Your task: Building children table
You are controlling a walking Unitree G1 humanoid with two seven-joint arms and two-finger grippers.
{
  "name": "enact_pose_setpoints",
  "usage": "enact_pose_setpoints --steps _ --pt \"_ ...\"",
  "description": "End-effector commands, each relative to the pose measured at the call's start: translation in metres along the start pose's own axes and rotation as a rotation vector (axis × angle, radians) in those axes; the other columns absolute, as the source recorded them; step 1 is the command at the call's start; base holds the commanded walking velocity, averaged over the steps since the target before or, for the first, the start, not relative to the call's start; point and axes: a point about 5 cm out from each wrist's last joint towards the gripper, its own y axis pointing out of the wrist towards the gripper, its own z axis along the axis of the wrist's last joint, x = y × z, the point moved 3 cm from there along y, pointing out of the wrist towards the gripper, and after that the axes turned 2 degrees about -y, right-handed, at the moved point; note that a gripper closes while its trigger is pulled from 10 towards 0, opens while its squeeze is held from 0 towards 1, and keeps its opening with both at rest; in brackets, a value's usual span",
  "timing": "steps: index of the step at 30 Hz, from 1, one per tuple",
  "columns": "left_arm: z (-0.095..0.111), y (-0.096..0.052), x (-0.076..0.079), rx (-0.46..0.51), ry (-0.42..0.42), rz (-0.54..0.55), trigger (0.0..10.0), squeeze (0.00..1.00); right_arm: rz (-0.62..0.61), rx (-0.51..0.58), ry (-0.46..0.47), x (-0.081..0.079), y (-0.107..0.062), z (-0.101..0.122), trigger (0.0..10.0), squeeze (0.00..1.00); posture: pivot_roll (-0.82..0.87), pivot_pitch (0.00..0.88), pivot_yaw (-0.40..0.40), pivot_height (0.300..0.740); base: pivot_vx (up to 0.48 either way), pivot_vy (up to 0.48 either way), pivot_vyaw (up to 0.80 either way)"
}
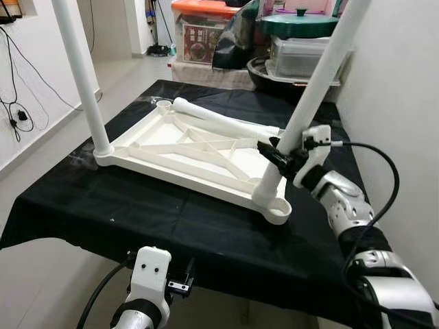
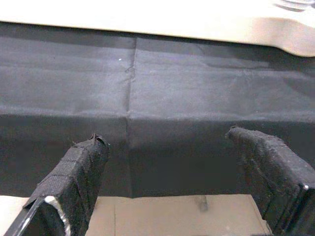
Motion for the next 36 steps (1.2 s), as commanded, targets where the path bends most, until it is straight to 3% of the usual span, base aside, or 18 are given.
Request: enact_pose_setpoints --steps 1,7,11,15,25,36 --pt "0.0 -0.002 0.003 -0.007 -0.005 -0.022 10.0 0.0 0.007 0.022 0.003 0.002 0.0 0.004 0.0 0.0 0.1 0.064 -0.078 0.74 0.0 0.0 0.0" --pt "0.009 -0.014 0.013 0.021 -0.035 -0.083 10.0 0.0 0.105 -0.012 -0.05 0.007 0.004 0.024 0.0 0.0 0.12 0.123 -0.086 0.74 0.0 0.0 0.0" --pt "0.01 -0.016 0.013 0.019 -0.042 -0.086 10.0 0.0 0.111 -0.012 -0.063 0.01 0.003 0.029 0.0 0.0 0.13 0.131 -0.087 0.74 0.0 0.0 0.0" --pt "0.016 -0.028 0.014 0.023 -0.046 -0.107 10.0 0.0 0.091 -0.014 -0.113 0.023 -0.004 0.044 0.0 0.0 0.15 0.174 -0.073 0.74 0.0 0.0 0.0" --pt "0.019 -0.04 0.013 0.001 -0.034 -0.139 10.0 0.0 0.2 -0.061 -0.127 0.022 -0.014 0.043 0.0 0.0 0.17 0.203 -0.047 0.74 0.0 0.0 0.0" --pt "0.019 -0.055 0.014 -0.039 -0.023 -0.17 10.0 0.0 0.321 -0.084 -0.081 0.016 -0.022 0.036 0.0 0.0 0.19 0.225 -0.033 0.74 0.0 0.0 0.0"
